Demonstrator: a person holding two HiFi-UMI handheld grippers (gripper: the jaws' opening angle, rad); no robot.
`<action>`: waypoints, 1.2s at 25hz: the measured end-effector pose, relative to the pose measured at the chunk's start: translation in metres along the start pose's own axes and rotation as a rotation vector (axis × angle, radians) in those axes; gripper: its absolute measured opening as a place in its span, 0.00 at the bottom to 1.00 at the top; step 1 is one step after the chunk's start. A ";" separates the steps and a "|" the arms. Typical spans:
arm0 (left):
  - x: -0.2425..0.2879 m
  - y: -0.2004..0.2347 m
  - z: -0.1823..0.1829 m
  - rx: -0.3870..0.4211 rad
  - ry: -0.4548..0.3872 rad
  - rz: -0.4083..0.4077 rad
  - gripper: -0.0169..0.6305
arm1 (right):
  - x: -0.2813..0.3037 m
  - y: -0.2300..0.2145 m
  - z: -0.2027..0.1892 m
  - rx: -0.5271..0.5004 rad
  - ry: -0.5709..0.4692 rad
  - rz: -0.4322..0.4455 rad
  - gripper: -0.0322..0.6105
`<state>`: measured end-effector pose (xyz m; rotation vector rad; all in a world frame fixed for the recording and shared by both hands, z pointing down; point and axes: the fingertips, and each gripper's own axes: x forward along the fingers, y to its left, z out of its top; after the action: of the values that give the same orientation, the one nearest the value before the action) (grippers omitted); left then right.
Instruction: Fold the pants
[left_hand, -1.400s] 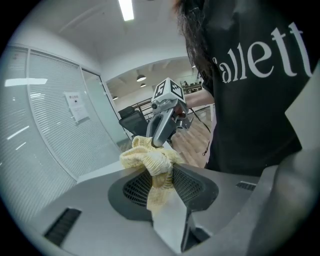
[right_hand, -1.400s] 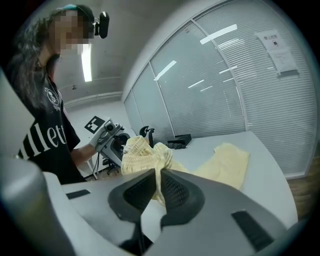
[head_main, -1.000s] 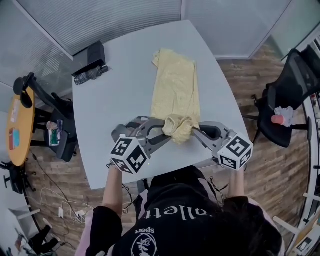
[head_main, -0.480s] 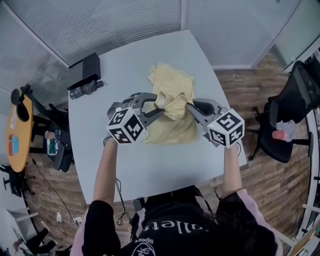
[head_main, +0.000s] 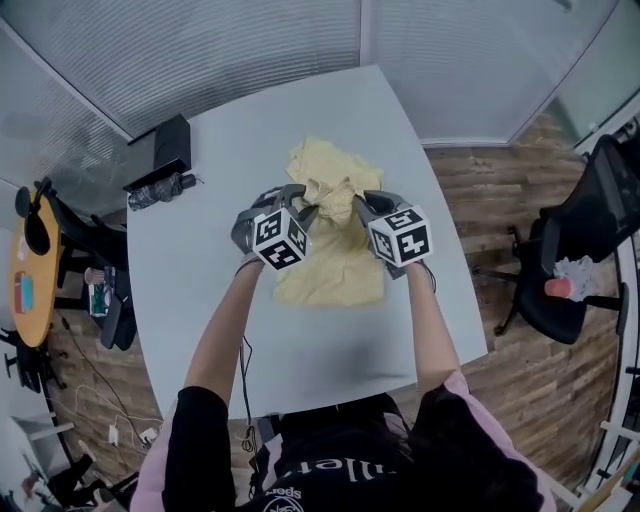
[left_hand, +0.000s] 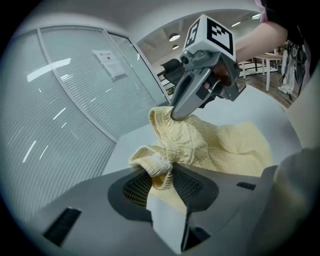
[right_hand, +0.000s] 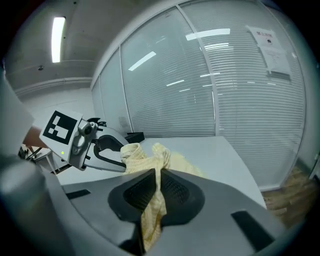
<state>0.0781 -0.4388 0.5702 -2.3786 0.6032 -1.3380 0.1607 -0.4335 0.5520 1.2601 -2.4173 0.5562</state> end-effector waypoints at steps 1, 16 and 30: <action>0.008 -0.005 -0.006 -0.006 0.020 -0.007 0.25 | 0.007 -0.001 -0.009 0.013 0.011 -0.005 0.11; 0.010 -0.017 -0.031 -0.460 -0.054 -0.074 0.51 | 0.026 -0.006 -0.035 0.053 0.015 -0.034 0.38; -0.075 -0.044 0.010 -0.552 -0.289 -0.092 0.51 | -0.044 0.052 -0.001 0.009 -0.103 0.003 0.42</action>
<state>0.0602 -0.3617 0.5335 -2.9972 0.8715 -0.9094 0.1416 -0.3756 0.5224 1.3192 -2.5032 0.5152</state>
